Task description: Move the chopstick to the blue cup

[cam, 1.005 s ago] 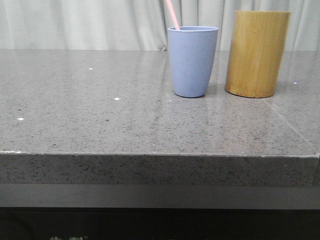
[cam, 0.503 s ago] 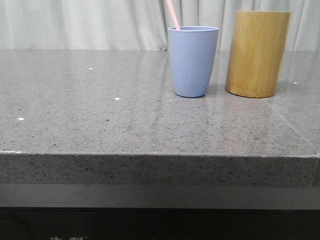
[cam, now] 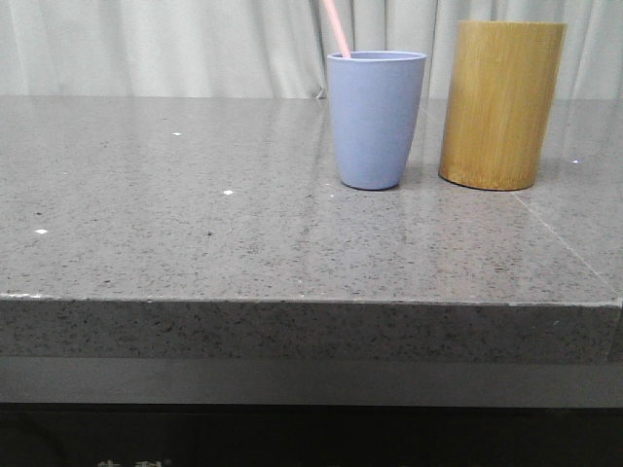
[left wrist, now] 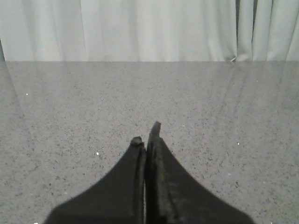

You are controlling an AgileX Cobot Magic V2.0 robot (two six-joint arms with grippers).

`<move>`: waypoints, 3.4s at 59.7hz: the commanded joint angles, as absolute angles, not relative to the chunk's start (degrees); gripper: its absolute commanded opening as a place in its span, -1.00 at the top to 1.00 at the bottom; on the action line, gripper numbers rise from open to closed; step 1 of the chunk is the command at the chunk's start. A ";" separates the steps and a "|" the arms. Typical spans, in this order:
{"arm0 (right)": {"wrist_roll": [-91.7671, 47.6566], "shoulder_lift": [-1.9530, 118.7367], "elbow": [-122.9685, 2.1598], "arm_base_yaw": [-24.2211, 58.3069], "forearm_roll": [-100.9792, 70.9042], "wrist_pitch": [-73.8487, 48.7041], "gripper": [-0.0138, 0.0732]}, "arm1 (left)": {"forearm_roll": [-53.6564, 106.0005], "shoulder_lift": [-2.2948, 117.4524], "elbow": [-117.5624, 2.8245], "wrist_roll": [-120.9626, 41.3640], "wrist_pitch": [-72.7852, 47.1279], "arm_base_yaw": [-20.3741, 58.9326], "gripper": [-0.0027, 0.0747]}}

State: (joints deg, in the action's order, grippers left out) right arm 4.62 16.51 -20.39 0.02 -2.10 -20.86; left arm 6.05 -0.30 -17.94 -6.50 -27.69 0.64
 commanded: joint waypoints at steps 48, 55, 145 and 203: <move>4.37 16.89 -21.90 -0.28 -1.46 -16.00 0.84 | 8.90 -1.81 0.57 -6.04 -5.86 0.86 0.98; 4.37 16.89 -21.90 -0.28 -1.46 -16.00 0.84 | 8.90 -1.81 0.57 -6.04 -5.86 0.97 0.98; 4.14 16.68 -18.93 -0.28 0.61 -10.22 0.84 | 8.90 -1.15 0.57 -6.04 -5.41 0.97 0.98; -3.12 -1.80 1.31 -0.19 -3.98 -8.03 0.84 | 8.90 -1.15 0.57 -6.04 -5.32 0.97 0.98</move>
State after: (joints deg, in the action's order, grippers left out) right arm -2.52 -0.57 1.58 0.02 -3.69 -12.19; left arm 8.41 -0.30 0.08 -6.50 -10.17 1.01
